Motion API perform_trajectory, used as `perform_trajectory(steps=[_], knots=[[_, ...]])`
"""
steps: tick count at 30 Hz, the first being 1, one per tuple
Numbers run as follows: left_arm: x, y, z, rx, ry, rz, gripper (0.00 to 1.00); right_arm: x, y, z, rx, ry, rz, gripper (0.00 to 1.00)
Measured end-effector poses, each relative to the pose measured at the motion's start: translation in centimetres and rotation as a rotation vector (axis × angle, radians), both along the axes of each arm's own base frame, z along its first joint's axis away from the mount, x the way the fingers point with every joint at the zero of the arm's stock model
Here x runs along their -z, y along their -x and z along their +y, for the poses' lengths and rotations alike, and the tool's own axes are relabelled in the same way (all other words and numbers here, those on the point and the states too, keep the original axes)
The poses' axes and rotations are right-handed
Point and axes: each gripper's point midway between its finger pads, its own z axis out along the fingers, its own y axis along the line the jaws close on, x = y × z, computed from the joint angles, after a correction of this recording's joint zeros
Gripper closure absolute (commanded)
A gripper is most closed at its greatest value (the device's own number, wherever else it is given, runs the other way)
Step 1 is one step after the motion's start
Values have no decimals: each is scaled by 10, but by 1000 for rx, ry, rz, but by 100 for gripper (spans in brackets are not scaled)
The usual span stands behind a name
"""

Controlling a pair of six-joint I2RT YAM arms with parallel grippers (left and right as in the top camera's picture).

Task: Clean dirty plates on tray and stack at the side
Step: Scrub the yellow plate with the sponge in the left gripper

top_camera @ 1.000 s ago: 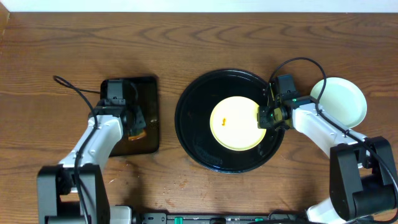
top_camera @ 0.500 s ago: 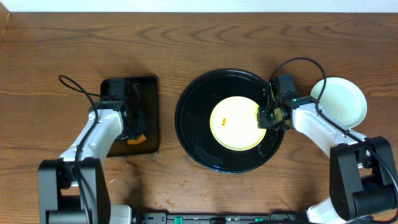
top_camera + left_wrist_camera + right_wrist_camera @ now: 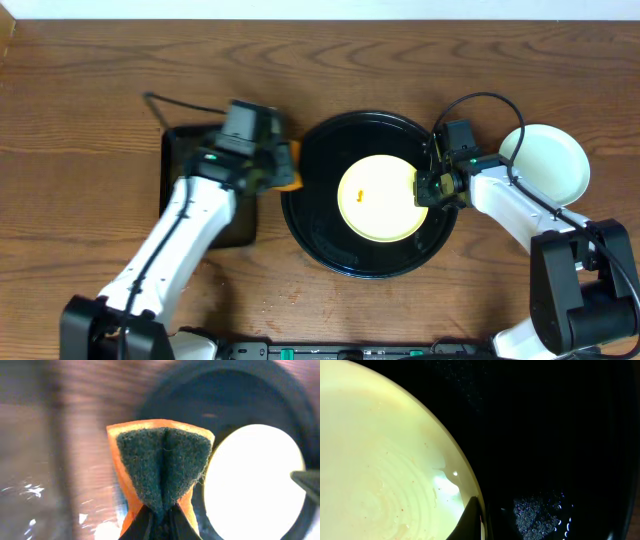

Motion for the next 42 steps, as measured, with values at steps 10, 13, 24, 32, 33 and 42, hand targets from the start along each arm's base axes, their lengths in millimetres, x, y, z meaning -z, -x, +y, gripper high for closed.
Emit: perform_trajectory(steps=[10, 13, 24, 32, 33, 42], knots=[[24, 15, -104, 178, 83, -12, 93, 1, 0, 0, 14, -4, 4, 99], [43, 18, -125, 200, 93, 5, 92, 1, 0, 0, 15, -5, 5, 99], [111, 31, -164, 266, 74, 83, 92, 1, 0, 0, 17, -7, 7, 99], [112, -4, -115, 156, -223, -78, 93, 1, 1, 0, 18, -7, 9, 99], [111, -6, -110, 153, -260, -98, 92, 1, 1, 0, 18, -7, 9, 99], [85, -17, -82, 144, -627, -277, 92, 1, 4, 4, 13, -32, 24, 99]])
